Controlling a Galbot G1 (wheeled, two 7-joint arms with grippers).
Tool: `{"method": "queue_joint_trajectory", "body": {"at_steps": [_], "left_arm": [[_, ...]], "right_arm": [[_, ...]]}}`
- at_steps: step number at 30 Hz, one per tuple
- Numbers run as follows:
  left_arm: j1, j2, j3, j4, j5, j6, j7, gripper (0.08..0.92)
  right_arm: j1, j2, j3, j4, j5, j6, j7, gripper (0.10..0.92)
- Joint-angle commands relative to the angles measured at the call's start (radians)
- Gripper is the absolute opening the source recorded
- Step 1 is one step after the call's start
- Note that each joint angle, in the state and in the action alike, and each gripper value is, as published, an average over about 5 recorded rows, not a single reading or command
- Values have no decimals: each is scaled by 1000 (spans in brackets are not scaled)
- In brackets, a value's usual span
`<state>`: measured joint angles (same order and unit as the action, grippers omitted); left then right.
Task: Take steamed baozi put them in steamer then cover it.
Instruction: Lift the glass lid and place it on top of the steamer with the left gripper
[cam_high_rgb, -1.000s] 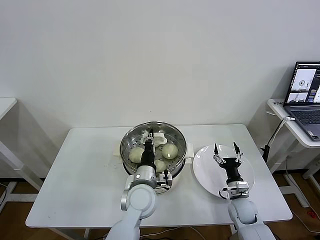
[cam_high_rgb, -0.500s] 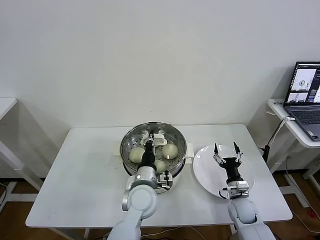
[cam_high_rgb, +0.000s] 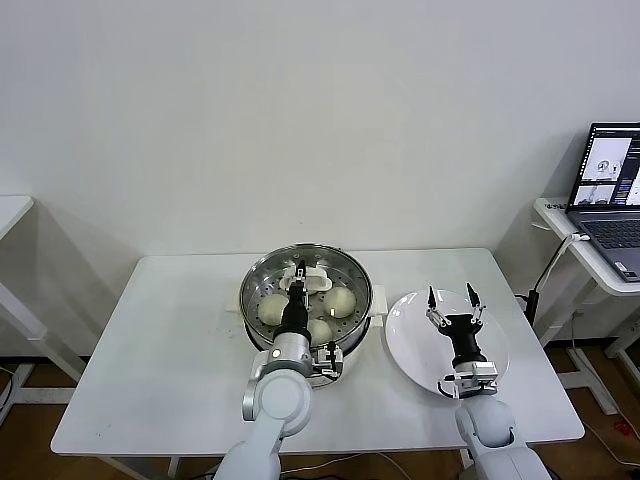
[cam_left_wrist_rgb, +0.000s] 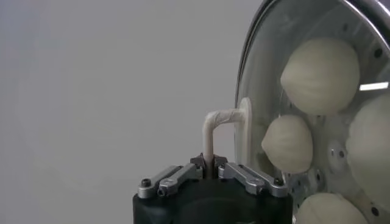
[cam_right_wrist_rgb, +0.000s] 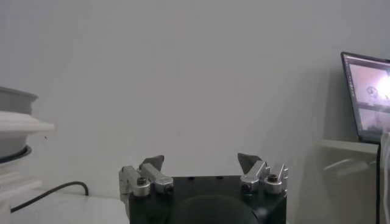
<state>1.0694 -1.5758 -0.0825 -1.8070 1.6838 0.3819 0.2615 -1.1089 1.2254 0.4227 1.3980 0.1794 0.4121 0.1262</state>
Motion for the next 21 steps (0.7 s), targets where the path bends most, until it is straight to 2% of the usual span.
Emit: {"method": "queue_joint_trajectory", "body": {"at_steps": [1,4,11,21], "left_arm": [[9,-2,0,-8,-2,2,-2,189],[12,-1,0,-20,-3,1,-2,233],[45,29,15,-97,-30,2,3,435],[131,153,35,-291,-137,23,19,719]], "right_arm": [[-1,-1,0,2,-1,1,0,823],[-3,-1,-1,4,-2,1,0,823],[-5,-1,-2,7,-3,-1,1,823],[-5,-3,-13,18,-1,-16,17,823]]}}
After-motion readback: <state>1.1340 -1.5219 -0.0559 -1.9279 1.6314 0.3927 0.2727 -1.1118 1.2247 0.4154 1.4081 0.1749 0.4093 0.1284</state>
